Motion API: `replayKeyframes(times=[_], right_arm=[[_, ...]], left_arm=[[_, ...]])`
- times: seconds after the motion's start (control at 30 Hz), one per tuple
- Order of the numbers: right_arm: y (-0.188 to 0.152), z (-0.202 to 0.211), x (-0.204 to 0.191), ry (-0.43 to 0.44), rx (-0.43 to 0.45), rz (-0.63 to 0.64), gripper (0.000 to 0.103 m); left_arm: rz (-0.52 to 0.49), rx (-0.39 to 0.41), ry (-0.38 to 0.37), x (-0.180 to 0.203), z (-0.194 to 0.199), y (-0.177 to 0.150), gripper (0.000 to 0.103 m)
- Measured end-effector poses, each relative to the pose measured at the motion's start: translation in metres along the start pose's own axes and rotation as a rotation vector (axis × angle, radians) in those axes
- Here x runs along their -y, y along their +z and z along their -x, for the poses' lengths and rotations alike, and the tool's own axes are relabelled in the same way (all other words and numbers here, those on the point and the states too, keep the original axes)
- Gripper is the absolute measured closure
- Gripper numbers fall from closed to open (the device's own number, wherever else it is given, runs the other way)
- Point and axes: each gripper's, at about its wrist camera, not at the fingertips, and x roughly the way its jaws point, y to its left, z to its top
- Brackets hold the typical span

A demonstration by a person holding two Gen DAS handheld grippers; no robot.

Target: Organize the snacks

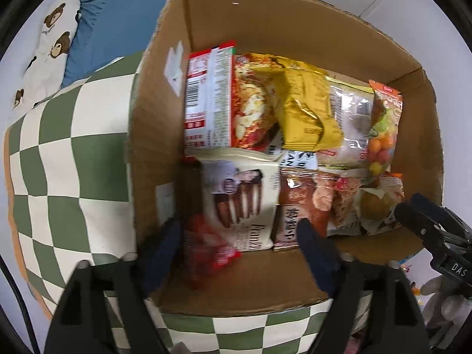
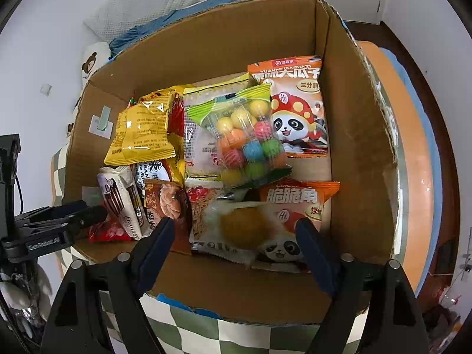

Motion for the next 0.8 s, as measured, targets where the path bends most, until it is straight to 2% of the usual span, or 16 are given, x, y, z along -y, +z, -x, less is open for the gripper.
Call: replayKeyframes(times=[0.07, 0.33, 0.47, 0.8], right_arm=[[0.002, 0.002, -0.001, -0.011, 0.007, 0.001, 0.012], [0.009, 0.018, 0.002, -0.073, 0.045, 0.014, 0.012], [0.007, 0.026, 0.003, -0.120, 0.073, 0.029, 0.008], [-0.013, 0.052, 0.001, -0.168, 0.169, 0.049, 0.007]], left_arm=[[-0.003, 0.011, 0.004, 0.003, -0.001, -0.001, 0.014], [-0.002, 0.085, 0.064, 0.021, 0.007, -0.007, 0.014], [-0.011, 0.145, 0.126, 0.033, 0.014, -0.010, 0.014], [-0.001, 0.280, 0.107, 0.042, 0.046, -0.029, 0.014]])
